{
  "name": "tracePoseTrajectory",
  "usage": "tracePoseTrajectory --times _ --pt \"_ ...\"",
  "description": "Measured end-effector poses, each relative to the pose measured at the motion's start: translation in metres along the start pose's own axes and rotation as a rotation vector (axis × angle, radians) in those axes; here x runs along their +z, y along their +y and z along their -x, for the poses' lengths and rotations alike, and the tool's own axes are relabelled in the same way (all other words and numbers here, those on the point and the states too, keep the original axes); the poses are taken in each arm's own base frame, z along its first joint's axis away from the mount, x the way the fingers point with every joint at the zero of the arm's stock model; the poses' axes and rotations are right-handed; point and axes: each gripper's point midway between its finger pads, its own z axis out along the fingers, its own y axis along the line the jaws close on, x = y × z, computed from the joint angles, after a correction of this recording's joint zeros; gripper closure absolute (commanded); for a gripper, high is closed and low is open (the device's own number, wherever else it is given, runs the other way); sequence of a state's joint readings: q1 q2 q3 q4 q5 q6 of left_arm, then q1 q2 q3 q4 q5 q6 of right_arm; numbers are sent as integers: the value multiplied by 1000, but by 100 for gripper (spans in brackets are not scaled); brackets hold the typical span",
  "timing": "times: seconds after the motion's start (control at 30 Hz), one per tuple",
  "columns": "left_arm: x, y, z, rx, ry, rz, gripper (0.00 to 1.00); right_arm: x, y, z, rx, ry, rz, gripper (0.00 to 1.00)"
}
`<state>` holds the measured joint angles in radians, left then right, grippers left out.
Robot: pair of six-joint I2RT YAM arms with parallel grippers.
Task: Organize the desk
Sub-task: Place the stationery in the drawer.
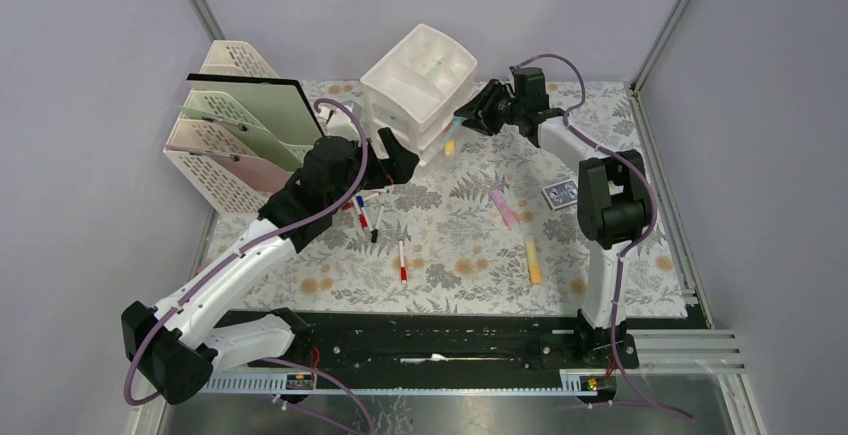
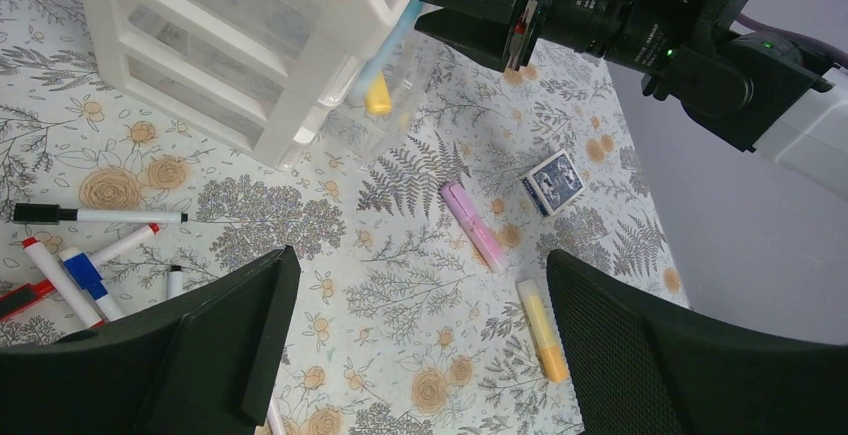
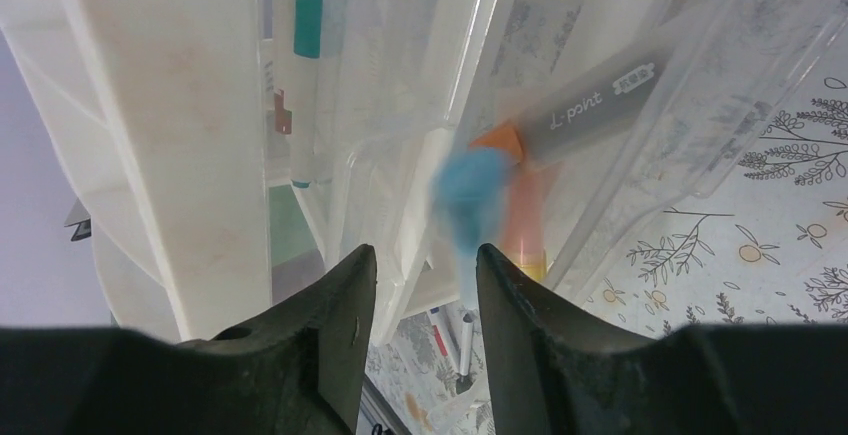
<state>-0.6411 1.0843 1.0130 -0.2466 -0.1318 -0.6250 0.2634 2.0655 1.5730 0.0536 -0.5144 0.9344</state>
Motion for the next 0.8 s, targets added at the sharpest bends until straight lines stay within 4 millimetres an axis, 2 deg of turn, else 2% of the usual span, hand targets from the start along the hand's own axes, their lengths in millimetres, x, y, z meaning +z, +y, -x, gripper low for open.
tracePoseTrajectory --times 0.33,0.5,0.6,0.7,0.8 --pt "3 -7 0 -1 5 -35 1 -1 2 -4 -62 24 24 47" --pt "4 -18 4 -8 -19 -96 1 -9 12 -11 -158 60 71 46" --pt "8 -20 0 -27 -32 -132 1 -28 28 -19 -269 95 138 46" --pt "14 -14 -10 -73 -35 -150 1 -58 47 -30 -422 148 236 46" --pt "17 -9 -20 -114 -21 -169 1 -94 55 -36 -556 188 306 46"
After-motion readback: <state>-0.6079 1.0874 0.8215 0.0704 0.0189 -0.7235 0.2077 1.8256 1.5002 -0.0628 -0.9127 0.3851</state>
